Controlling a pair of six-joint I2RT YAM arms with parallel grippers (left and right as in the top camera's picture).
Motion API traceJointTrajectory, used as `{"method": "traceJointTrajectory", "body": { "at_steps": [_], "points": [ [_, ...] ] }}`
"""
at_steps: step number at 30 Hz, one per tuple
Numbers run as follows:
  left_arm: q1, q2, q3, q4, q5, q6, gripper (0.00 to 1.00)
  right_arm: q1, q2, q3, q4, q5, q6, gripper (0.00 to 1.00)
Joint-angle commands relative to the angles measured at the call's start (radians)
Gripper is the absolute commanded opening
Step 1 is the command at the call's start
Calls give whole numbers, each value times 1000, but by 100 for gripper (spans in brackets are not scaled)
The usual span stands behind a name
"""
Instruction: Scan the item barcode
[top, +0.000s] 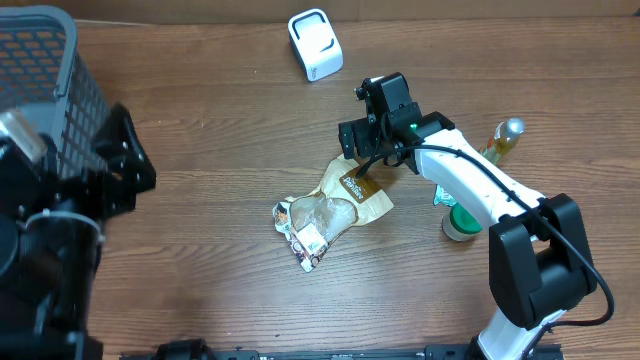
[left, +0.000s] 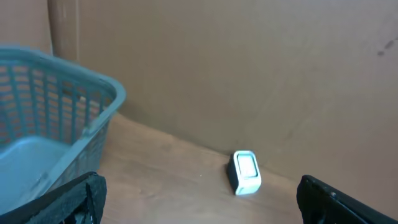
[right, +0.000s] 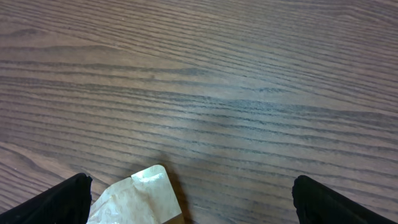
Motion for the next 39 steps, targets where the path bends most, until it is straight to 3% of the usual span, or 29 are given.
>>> {"method": "traceJointTrajectory", "body": {
  "at_steps": [1,8,18,23,30,31,33,39],
  "points": [
    [-10,-63,5,-80,-12,5,100,4,-6,-3,5,6,4,100],
    [-23,-170,-50,-269,-15,6,100,4,-6,-3,5,6,4,100],
    [-23,-382,-332,-261,-172,0,100,4,-6,-3,5,6,4,100],
    [-23,-519,-520,28,-176,-1,100,4,-6,-3,5,6,4,100],
    [-23,-641,-681,425,-62,43,99,4,-6,-3,5,6,4,100],
    [-23,-671,-729,556,-24,56,100,4,-6,-3,5,6,4,100],
    [-25,-695,-774,677,4,67,100,4,-6,-3,5,6,4,100],
    [-56,-759,-919,1000,26,99,100,4,-6,-3,5,6,4,100]
  ]
}}
